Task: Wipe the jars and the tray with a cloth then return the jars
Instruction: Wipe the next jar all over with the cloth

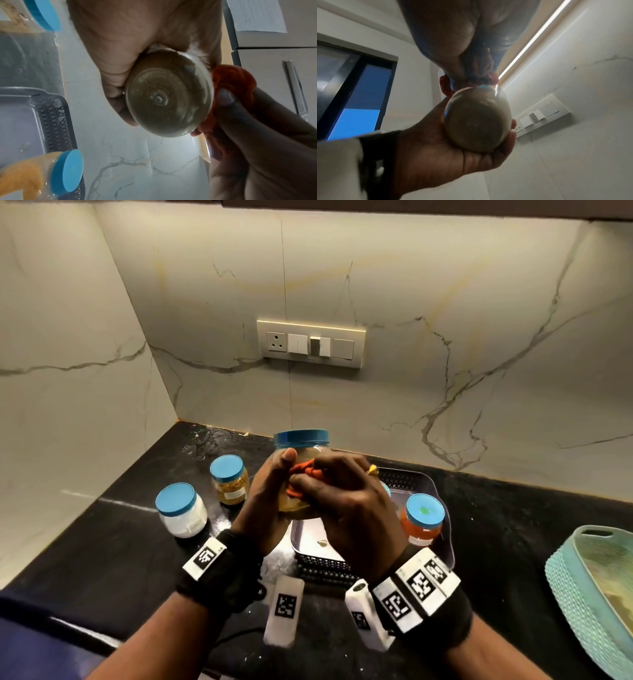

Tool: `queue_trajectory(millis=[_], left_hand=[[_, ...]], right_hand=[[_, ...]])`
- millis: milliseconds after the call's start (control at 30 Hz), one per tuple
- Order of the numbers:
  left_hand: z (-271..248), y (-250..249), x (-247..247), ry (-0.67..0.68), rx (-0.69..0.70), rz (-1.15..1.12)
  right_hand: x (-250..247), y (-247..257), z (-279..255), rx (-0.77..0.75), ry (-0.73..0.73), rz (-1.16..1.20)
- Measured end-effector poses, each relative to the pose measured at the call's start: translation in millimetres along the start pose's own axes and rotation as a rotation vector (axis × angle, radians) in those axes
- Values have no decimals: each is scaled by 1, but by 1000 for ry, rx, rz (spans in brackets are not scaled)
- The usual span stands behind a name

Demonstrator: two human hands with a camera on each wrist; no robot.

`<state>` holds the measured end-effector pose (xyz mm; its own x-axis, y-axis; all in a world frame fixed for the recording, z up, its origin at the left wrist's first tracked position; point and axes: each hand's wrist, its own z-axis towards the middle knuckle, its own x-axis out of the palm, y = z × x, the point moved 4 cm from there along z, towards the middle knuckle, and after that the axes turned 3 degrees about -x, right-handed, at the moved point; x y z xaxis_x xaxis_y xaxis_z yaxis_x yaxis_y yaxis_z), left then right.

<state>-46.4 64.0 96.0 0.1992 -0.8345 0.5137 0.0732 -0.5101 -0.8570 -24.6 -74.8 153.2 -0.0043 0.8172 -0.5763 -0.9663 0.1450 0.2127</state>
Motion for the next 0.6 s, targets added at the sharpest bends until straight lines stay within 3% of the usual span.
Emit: queue_trajectory(millis=[100, 167, 267, 333, 433, 533, 600], left_hand=[[-5, 0, -4, 32, 2, -48], [-7, 0, -3, 69, 5, -134], [-7, -3, -7, 83, 58, -236], [-6, -6, -12, 65, 48, -233], [-9, -13, -27, 62, 8, -51], [-11, -22, -37, 15, -29, 200], [-12, -24, -39, -77, -26, 254]], right_hand=[[2, -6, -2, 52, -70, 74], [3, -28, -4, 227, -100, 244], [21, -51, -15, 549, -94, 737], [32, -56, -27, 698, -118, 932], [43, -58, -41, 781, -111, 949], [48, -57, -45, 720, -53, 793], [56, -53, -42, 675, -8, 720]])
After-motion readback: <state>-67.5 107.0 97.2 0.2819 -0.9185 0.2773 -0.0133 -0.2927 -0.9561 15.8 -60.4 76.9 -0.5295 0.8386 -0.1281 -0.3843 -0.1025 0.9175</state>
